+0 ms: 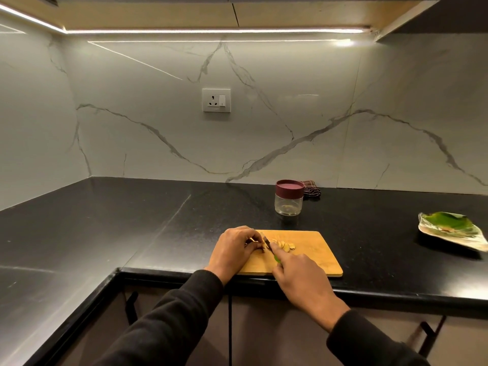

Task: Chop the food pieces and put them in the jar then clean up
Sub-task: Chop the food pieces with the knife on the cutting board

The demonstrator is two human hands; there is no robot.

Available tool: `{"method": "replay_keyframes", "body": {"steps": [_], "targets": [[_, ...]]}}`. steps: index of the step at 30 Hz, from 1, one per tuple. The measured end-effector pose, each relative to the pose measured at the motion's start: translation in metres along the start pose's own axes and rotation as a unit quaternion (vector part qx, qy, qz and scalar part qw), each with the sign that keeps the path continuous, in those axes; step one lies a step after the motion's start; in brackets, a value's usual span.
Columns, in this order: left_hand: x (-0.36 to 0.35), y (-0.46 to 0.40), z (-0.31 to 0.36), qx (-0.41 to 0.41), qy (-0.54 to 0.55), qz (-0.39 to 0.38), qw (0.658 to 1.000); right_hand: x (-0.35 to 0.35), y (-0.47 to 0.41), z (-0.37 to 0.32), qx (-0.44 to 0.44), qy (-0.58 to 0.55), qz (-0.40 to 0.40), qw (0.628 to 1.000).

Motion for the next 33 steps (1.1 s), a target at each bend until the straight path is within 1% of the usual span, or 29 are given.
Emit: {"method": "replay_keyframes", "body": {"steps": [4,8,16,19,24,29,33], "targets": [[0.0002,-0.0001,0.0013,-0.003,-0.005,-0.001,1.0,-0.0022,-0.002,-0.0021,0.004,0.028,-0.007,1.0],[0.0002,0.0007,0.0027,-0.009,-0.004,-0.004,1.0,-0.0061,-0.0061,-0.0036,0.001,0.029,-0.015,0.999],[0.0012,0.0011,0.0013,0.0,-0.002,-0.006,1.0,-0.007,-0.0072,-0.0051,0.007,0.044,-0.004,0.999],[0.0015,0.0012,0.0015,0.003,-0.005,-0.006,1.0,-0.0055,-0.0078,-0.0055,0.01,0.041,0.004,0.999],[0.0019,0.0012,0.0009,0.005,-0.01,-0.005,1.0,-0.0074,-0.0085,-0.002,0.004,0.041,-0.009,0.999],[0.0028,0.0008,0.0017,0.003,-0.009,-0.006,1.0,-0.0057,-0.0068,-0.0027,0.011,0.029,0.003,1.0],[0.0021,0.0016,0.0015,0.005,-0.007,-0.008,1.0,-0.0084,-0.008,-0.001,0.01,0.032,-0.004,0.999]]}}
Point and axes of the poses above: each hand's wrist, its own y-axis away from the middle knuckle, its own x-axis out of the back of the hand, z = x × y, the point moved 10 cm from there along -y, towards the middle knuckle, and after that the axes turned 8 degrees about -y, right-handed, at the moved point
